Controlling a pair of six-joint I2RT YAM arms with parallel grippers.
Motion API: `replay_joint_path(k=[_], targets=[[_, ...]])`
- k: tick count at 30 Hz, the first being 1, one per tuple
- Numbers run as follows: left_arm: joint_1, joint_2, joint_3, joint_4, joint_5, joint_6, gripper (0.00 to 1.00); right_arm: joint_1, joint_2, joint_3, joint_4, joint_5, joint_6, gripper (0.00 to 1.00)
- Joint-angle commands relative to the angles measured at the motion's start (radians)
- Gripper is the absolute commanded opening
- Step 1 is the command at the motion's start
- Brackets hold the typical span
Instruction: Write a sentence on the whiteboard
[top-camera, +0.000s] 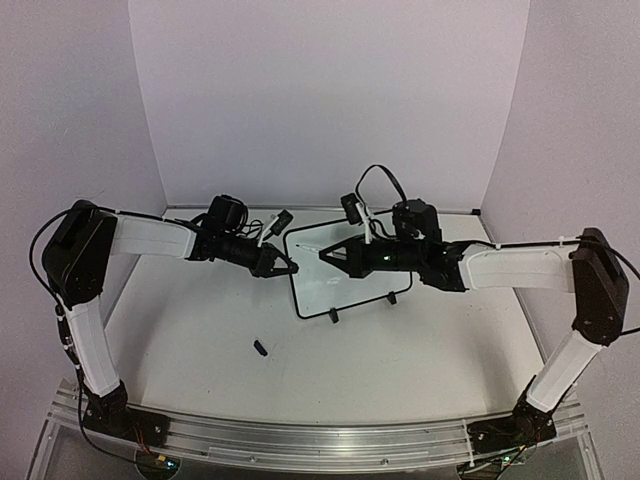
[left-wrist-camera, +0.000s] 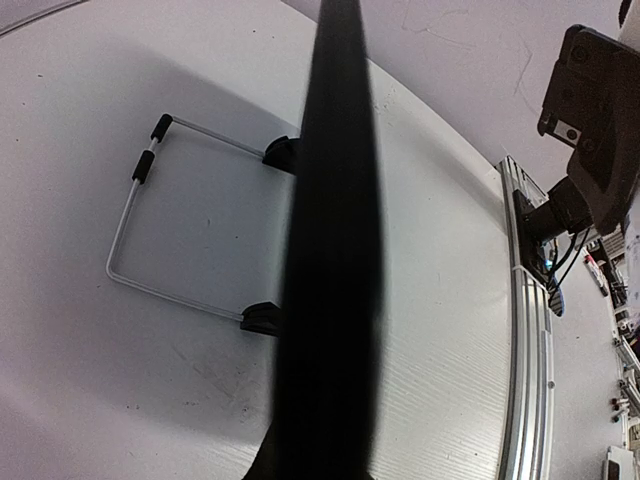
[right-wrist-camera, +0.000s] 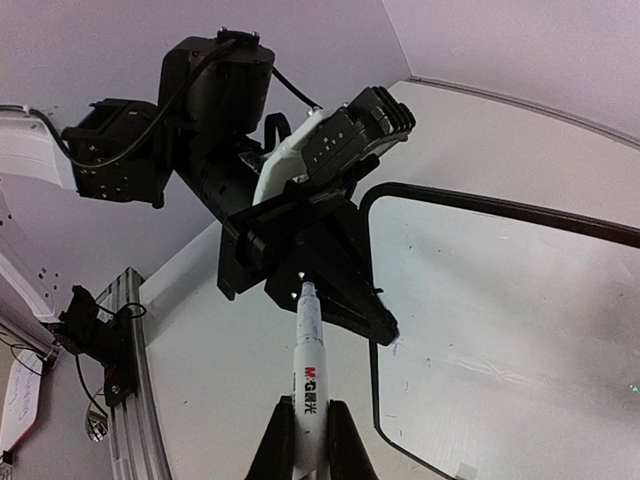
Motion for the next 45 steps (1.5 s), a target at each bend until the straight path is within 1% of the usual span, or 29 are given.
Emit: replay_joint_path(k=[1, 13, 24, 32, 45], targets=[[-0.004, 0.022, 0.031, -0.074, 0.036, 0.007, 0.0, -0.007, 0.057, 0.077, 0.01, -0.002, -0.031, 0.0], [-0.004, 0.026, 0.036, -0.078, 0.038, 0.01, 0.0, -0.009, 0.125, 0.141, -0.013, 0.069, -0.049, 0.0], [-0.004, 0.028, 0.039, -0.08, 0.042, 0.013, 0.0, -0.014, 0.16, 0.173, -0.024, 0.104, -0.059, 0.0], [-0.004, 0.029, 0.041, -0.082, 0.045, 0.013, 0.0, -0.016, 0.168, 0.155, -0.031, 0.115, -0.058, 0.0], [-0.004, 0.026, 0.044, -0.082, 0.047, 0.011, 0.0, -0.016, 0.141, 0.056, -0.033, 0.077, -0.044, 0.0]])
